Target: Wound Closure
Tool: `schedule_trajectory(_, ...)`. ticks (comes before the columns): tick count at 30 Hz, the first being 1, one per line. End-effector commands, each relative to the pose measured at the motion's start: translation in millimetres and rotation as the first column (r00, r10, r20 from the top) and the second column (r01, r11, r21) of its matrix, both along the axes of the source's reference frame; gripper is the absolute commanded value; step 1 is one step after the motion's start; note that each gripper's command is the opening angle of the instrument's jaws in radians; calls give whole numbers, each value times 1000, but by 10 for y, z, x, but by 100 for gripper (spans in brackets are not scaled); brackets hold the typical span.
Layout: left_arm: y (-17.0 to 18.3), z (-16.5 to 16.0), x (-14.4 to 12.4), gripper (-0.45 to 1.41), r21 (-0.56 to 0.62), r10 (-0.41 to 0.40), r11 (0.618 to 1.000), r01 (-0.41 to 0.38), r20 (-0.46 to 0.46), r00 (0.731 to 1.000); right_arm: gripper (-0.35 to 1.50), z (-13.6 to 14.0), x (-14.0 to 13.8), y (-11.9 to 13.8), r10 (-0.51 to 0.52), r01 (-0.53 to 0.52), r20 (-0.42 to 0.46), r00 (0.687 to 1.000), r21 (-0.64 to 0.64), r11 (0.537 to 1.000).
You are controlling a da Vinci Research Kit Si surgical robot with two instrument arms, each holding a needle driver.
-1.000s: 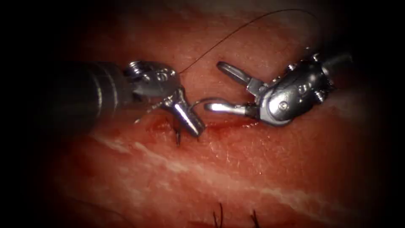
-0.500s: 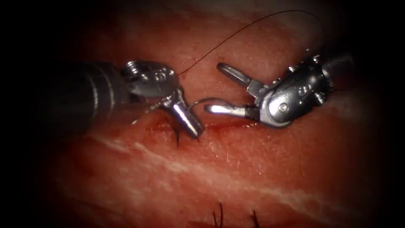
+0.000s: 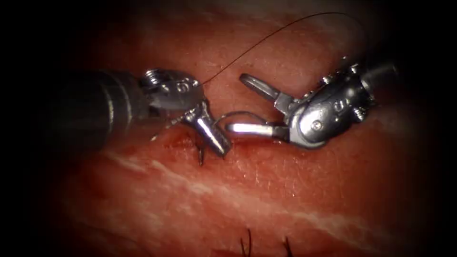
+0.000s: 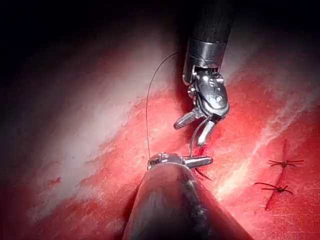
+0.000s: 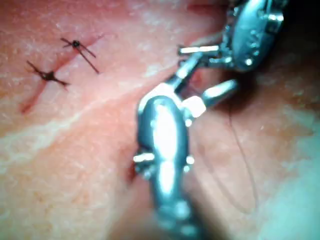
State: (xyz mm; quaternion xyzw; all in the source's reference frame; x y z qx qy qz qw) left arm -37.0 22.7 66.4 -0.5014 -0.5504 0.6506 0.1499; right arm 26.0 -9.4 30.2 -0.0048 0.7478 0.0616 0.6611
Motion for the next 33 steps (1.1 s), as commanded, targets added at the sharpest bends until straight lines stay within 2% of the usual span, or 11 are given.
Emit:
schedule_trajectory(1, -3, 7, -6, -45, 1, 2, 1000, -2, 2, 1000, -28, 6, 5, -9, -20, 20, -1, 1000, 3, 1000)
schedule_trajectory(2, -3, 7, -7, -45, 1, 2, 1000, -2, 2, 1000, -35, 6, 5, -9, -28, 28, -2, 1000, 3, 1000)
schedule_trajectory(13, -5, 7, -6, -45, 21, -12, 1000, 13, -36, 999, -35, 5, 7, -10, -72, 72, -3, 997, 1, 997)
schedule_trajectory(14, -4, 7, -7, -27, 25, -23, 999, 24, -55, 998, -35, 5, 6, -10, -71, 71, -2, 998, 2, 997)
schedule_trajectory(15, -2, 6, -7, 9, 14, -42, 999, 43, -80, 996, -35, 4, 5, -9, -64, 63, 3, 998, 8, 998)
schedule_trajectory(16, 0, 6, -8, 49, -7, -72, 997, 72, -122, 990, -35, 4, 2, -7, -53, 53, 15, 998, 13, 999)
schedule_trajectory(17, 4, 5, -11, 106, -104, -148, 986, 130, -191, 970, -35, 2, -2, -4, -34, 33, 38, 999, 20, 999)
schedule_trajectory(18, 5, 6, -12, 118, -195, -196, 969, 154, -221, 955, -35, 0, -8, -1, -17, 15, 69, 997, 22, 1000)
schedule_trajectory(23, 1, 5, -11, 118, -421, -332, 890, 173, -341, 880, -35, -3, -19, 3, 32, -38, 179, 983, 30, 999)
schedule_trajectory(27, 0, -3, -8, 108, -525, -416, 832, 179, -378, 827, -35, -3, -21, 2, 68, -78, 252, 965, 31, 996)
schedule_trajectory(33, -9, -18, -7, 79, -655, -602, 700, 286, -325, 729, -35, -4, -17, 2, 118, -135, 348, 930, 23, 991)
